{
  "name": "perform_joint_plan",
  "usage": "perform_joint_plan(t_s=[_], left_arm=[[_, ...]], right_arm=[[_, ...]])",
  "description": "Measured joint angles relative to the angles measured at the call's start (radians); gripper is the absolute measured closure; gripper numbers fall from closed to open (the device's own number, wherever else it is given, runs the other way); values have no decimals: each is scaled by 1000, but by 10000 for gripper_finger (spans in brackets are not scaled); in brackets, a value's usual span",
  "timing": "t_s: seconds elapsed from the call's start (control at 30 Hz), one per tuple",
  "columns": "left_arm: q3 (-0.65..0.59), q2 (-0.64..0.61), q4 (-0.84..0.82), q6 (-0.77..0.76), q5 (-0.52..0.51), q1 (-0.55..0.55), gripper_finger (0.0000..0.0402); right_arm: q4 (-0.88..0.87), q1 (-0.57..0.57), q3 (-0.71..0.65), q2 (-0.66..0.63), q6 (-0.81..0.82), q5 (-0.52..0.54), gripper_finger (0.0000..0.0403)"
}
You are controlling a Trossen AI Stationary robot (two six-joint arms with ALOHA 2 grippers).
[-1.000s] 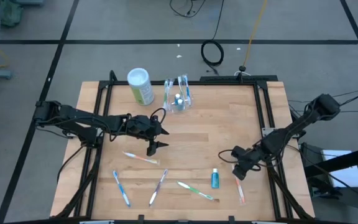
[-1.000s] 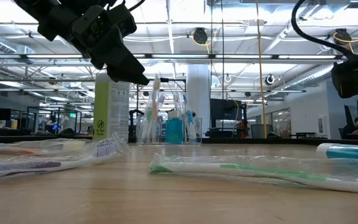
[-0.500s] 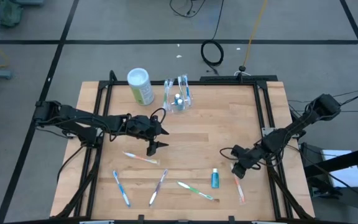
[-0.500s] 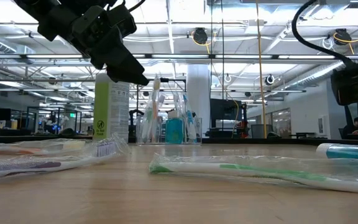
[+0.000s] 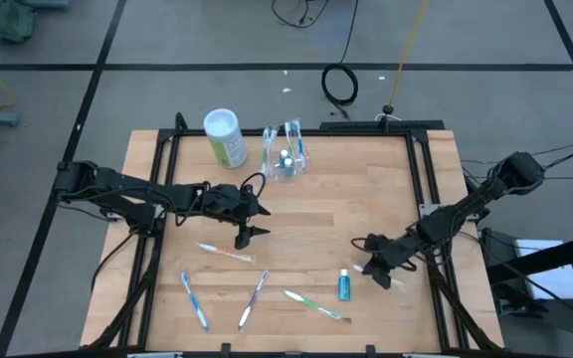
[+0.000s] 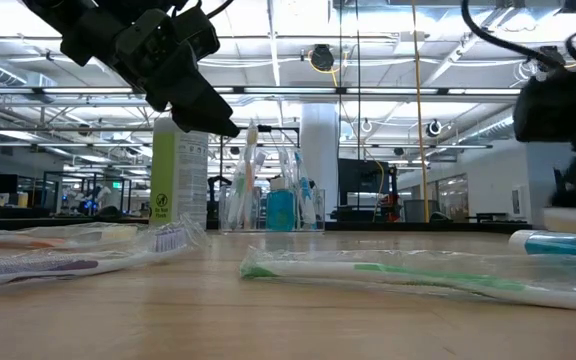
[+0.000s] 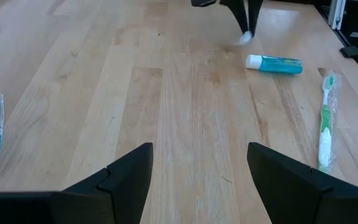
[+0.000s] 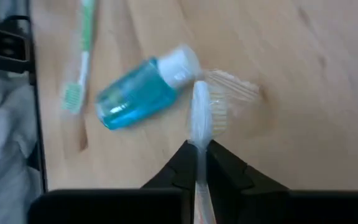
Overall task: Pick & Place toothbrushing station
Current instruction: Put the right orange toothbrush into the transparent organizer
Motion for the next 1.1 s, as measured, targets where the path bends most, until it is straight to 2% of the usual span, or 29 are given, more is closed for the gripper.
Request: perform_joint_plan(t_s=[0.13,0.23,0.33,0.47,0.57,0.7,0.83,1.1], left_arm=[[0,0,0,0,0,0,135],[0,0,0,7,0,0,135],[0,0,0,16,0,0,135],[0,0,0,16,0,0,135],[0,0,0,25,0,0,135],[0,0,0,27,0,0,135],[0,0,0,29,-4,0,135],[0,0,-2,37,-34,0,135]], right_arm=[[136,-79,0,-1,-203,43,380],[290,-173,0,-1,-441,78,371],[508,-289,0,-1,-724,128,373],[834,-450,2,-1,-974,249,385],[1041,-568,2,1,-1123,247,388],[1259,-720,9,56,-1163,68,382],[1311,-814,89,163,-1105,-81,380],[1304,-923,344,463,-1097,-88,384]])
